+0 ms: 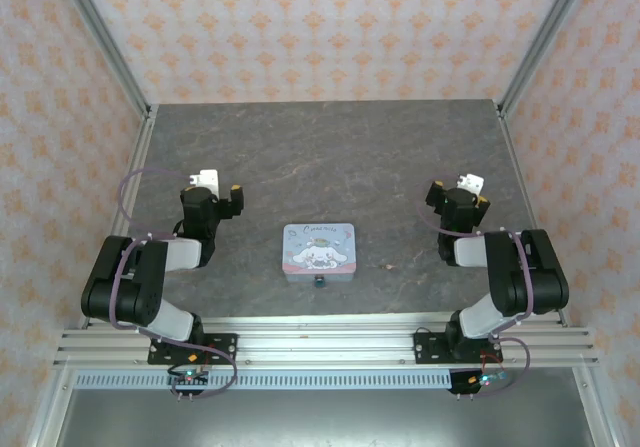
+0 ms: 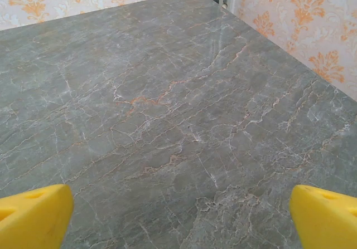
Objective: Unlock the padlock with the key
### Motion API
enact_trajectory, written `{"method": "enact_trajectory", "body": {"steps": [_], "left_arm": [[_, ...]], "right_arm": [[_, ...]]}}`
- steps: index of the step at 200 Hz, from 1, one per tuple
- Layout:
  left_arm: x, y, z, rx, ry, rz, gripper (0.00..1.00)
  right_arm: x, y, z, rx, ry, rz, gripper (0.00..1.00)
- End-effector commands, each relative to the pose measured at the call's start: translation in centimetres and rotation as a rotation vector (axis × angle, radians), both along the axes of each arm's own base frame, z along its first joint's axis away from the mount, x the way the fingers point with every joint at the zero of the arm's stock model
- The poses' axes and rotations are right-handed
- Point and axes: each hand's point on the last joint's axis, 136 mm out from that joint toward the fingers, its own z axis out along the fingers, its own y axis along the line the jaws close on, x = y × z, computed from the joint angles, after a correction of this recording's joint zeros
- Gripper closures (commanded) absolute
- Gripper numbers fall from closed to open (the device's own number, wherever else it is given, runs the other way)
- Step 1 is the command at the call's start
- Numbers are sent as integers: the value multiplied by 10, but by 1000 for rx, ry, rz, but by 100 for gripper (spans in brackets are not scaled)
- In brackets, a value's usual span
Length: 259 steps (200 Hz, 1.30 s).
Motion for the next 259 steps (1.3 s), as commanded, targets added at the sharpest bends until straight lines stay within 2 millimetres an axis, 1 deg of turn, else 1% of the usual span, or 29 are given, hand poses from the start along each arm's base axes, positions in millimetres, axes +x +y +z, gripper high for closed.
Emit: {"method": "enact_trajectory", "body": {"steps": [1, 25, 96, 114, 131, 141, 167, 186, 192, 198, 207, 218, 229, 239, 252, 259], "left_arm": [[4, 8, 5, 9, -10, 30, 0], [4, 12, 5, 7, -8, 50, 0], [4, 11, 5, 4, -7, 48, 0], [4, 11, 6, 4, -7, 45, 0], [8, 11, 18, 5, 31, 47, 0], [9, 10, 26, 6, 44, 40, 0], [4, 12, 45, -6, 43, 55, 0], [-1, 10, 61, -71, 28, 71, 0], [-2, 7, 67, -99, 19, 70, 0], [-4, 6, 72, -129, 15, 74, 0], [-7, 3, 80, -168, 21, 81, 0], [-11, -2, 89, -212, 39, 90, 0], [-17, -10, 95, -260, 59, 85, 0], [-24, -16, 96, -303, 94, 88, 0], [-34, -27, 96, -372, 159, 83, 0], [-40, -35, 91, -419, 212, 73, 0]], "right_arm": [[1, 1, 8, 3, -31, 0, 1], [1, 1, 7, 4, -30, 1, 1], [2, 1, 6, 6, -24, 0, 1], [1, 2, 8, 7, -36, 6, 1], [1, 5, 19, 5, -39, 24, 1], [-1, 3, 30, 2, -41, 14, 1], [-11, -3, 51, 18, -50, -30, 1], [-19, -4, 65, 113, -61, -71, 1], [-21, -2, 65, 162, -56, -82, 1], [-26, -3, 78, 230, -104, -113, 1], [-35, -4, 87, 325, -136, -158, 1], [-41, 7, 98, 403, -170, -95, 1], [-46, 28, 112, 474, -209, 25, 1], [-52, 49, 126, 545, -238, 149, 1], [-61, 64, 130, 629, -219, 209, 3], [-66, 76, 129, 675, -190, 263, 5]]}}
